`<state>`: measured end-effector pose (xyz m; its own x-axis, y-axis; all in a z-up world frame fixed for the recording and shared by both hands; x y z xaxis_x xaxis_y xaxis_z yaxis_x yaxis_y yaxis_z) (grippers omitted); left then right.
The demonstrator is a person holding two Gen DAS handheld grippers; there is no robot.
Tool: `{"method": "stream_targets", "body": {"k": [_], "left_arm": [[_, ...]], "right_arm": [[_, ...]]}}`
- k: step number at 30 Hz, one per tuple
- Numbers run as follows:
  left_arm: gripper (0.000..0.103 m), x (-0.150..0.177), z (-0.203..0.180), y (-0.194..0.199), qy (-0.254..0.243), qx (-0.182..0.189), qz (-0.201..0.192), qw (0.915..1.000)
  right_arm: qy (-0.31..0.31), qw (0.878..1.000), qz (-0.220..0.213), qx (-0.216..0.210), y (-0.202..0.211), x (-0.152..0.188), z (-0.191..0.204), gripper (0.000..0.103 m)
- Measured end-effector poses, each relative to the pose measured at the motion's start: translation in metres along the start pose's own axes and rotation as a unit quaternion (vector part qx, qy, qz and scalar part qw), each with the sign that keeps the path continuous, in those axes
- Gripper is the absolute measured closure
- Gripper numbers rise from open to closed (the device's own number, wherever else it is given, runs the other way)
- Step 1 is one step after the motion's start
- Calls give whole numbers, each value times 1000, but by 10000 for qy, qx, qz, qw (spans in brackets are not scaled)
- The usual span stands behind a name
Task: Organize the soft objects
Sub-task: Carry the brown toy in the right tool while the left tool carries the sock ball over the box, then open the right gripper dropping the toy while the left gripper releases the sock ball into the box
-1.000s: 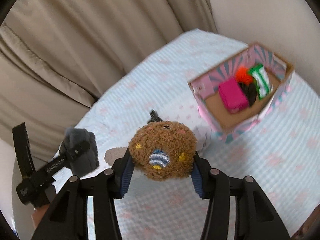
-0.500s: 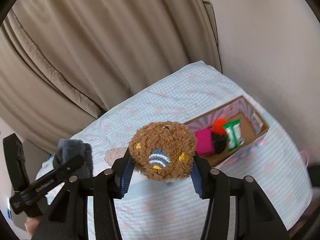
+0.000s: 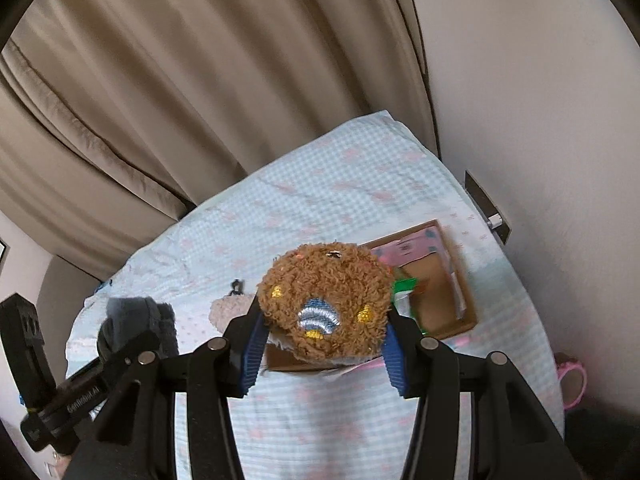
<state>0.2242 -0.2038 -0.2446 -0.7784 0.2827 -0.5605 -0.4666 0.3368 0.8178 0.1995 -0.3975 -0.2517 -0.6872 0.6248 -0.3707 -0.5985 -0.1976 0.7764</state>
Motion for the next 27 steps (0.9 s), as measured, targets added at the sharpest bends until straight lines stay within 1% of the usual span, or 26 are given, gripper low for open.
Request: {"method": "stream_targets", "body": {"k": [6,13,16,17,21,23,27], "left_arm": [[56,-1,-25,-52,-43,58,332,9994],[55,-5,-28,-113,-39,83,725,9973],[55,-6,-25,-142,-41,122,929,9956],[55,-5,-26,-156,-100,120,1026,9946],[55,1,-30,-191,-271,121,1307,9910],[55,3,-35,-208,-370,131,1428,9890],[55,9,-39,-233,-509,115,1669,9846]], "right_arm": [[-139,9997,187,69,-33,-26,-33,56],[-454,9976,492,176,-83,-42,-59,56],[-559,9961,635,244,-106,-44,-67,56],[-601,9955,683,274,-114,-44,-71,56],[-870,9907,969,395,-149,-42,-89,54],[-960,9881,1119,445,-165,-39,-97,54],[-1018,9851,1237,626,-184,-38,-109,52]]}}
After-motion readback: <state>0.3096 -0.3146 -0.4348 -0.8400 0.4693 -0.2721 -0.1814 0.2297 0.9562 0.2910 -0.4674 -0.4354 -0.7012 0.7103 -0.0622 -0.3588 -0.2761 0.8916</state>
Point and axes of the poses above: each gripper's, at about its wrist camera, not at the fingertips, and y roughly against the way its jaws point, z to its left, x to its underside, the point moved 6 cm from there along -y, roughly the way its jaws point, and after that the axes turned 13 degrees about -y, right-handed, at the moved point
